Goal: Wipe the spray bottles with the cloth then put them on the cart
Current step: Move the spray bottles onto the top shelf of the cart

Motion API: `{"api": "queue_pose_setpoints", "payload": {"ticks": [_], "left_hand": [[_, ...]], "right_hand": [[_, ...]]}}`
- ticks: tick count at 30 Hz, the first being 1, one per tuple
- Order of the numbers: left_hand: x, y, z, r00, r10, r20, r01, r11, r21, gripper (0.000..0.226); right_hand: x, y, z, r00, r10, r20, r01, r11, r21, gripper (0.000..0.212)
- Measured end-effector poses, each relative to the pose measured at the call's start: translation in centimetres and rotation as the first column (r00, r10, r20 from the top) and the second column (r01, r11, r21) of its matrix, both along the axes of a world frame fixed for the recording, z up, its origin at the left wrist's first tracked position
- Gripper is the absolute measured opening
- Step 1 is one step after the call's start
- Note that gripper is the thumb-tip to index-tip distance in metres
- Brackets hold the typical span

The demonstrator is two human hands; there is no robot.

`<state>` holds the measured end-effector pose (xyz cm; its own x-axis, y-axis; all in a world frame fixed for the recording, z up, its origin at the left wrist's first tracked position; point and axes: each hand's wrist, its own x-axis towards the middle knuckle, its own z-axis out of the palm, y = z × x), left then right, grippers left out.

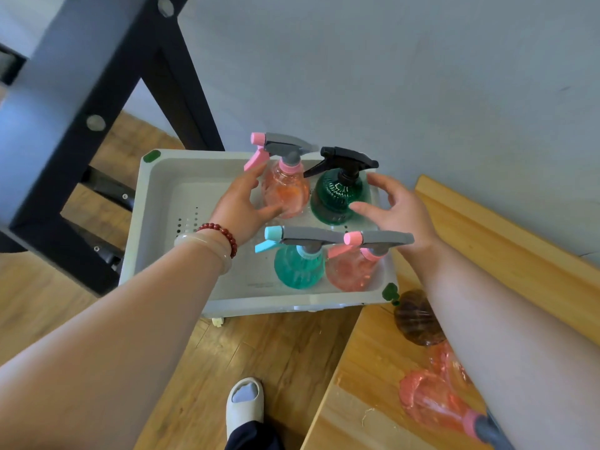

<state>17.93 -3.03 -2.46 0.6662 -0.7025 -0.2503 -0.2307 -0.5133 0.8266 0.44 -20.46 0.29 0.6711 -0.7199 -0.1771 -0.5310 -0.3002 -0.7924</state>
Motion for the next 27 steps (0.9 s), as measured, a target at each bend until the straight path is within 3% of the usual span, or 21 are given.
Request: {"api": "queue_pose_setpoints", "payload": {"ticks": [12, 27], "left_hand": [[0.7, -1.0, -0.3, 0.999, -0.019, -0.047, 0.018, 0.999, -0.03, 0.077], [0.3, -0.8, -1.2, 0.999, -0.047, -0.02, 0.047, 0.998, -0.029, 0.082]], "right_hand": [[2.6, -0.7, -1.7, 0.984, 0.106, -0.142, -0.125, 0.983, -0.135, 0.055], [1.4, 0.2, -0.8, 0.978, 0.129, -0.166, -0.161, 0.967, -0.198, 0.048]]}}
